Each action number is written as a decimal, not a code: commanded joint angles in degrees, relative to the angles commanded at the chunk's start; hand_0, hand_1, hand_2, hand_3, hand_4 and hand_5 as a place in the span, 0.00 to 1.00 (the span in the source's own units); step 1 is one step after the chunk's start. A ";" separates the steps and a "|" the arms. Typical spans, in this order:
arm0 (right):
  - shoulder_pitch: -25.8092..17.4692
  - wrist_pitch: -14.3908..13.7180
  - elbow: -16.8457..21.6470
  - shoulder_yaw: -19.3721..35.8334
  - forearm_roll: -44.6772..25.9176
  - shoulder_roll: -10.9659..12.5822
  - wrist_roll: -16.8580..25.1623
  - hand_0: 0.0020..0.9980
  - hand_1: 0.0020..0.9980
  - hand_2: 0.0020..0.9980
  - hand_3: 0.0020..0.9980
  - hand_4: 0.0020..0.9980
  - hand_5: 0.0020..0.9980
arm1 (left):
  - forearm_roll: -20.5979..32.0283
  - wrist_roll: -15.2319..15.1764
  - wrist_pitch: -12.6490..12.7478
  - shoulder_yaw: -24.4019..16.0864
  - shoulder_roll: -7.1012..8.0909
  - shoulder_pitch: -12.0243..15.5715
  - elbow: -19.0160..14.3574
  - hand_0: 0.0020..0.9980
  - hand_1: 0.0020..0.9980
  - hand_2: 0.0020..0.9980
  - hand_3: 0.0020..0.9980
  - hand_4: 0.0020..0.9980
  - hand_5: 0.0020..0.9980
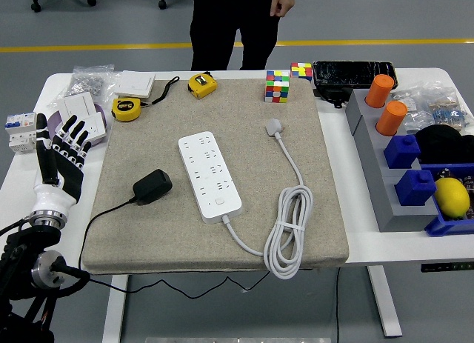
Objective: Pick up the plug,place it near the board,insert it into the board,press the button
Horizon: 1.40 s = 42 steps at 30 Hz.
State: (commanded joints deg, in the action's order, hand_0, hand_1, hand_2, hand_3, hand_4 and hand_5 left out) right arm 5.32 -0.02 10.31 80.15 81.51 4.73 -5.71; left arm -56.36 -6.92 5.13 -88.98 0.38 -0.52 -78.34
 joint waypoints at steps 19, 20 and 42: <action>-0.38 0.01 0.00 -0.25 -0.16 0.07 -0.09 0.87 0.72 0.72 0.70 1.00 0.67 | -6.39 -0.04 -2.94 1.49 0.27 0.41 -3.10 1.00 0.95 0.76 0.68 1.00 0.81; -0.41 0.01 0.00 -0.29 -0.20 0.07 -0.08 0.87 0.72 0.72 0.70 1.00 0.67 | -4.67 -0.38 -3.17 1.54 0.24 0.49 -3.02 0.87 0.97 0.93 0.84 1.00 0.85; -0.59 0.01 0.00 -0.22 -0.37 0.16 0.00 0.87 0.72 0.72 0.70 1.00 0.67 | 16.08 0.69 -10.39 3.90 -0.07 0.71 -2.35 1.00 0.72 0.52 0.50 1.00 0.87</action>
State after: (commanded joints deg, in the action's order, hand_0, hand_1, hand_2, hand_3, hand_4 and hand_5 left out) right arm 4.73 -0.01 10.31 79.93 81.14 4.89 -5.71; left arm -40.29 -6.23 -5.27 -85.09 0.31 0.19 -80.70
